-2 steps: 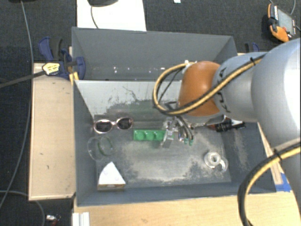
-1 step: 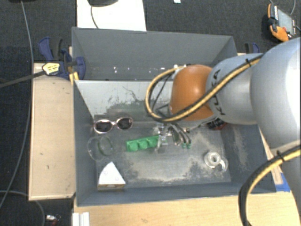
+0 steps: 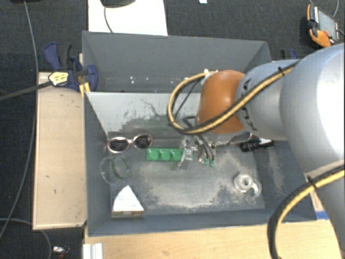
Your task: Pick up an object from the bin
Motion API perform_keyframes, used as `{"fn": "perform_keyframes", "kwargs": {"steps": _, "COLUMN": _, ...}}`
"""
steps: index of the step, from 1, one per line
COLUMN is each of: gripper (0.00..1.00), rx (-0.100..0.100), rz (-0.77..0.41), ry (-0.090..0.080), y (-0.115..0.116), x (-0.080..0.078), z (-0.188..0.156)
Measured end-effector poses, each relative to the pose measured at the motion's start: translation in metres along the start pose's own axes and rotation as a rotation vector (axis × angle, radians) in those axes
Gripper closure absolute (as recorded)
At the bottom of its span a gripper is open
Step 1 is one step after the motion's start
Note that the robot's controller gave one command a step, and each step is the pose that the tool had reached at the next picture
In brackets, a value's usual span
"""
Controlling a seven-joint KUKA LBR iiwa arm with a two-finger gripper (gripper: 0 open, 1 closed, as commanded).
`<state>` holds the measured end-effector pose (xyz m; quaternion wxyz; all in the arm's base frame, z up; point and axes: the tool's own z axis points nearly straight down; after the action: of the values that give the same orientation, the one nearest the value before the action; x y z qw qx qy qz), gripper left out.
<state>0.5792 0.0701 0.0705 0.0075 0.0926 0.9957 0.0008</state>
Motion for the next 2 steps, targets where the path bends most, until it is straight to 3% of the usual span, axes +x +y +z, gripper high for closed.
{"fn": "perform_keyframes", "kwargs": {"steps": 1, "gripper": 1.0, "rx": -0.005, "rz": -0.206, "ry": 0.006, "y": 0.0158, "x": 0.0179, "z": 0.0}}
{"fn": "perform_keyframes", "kwargs": {"steps": 2, "gripper": 1.0, "rx": -0.005, "rz": -0.205, "ry": 0.006, "y": 0.0157, "x": 0.0179, "z": 0.0}}
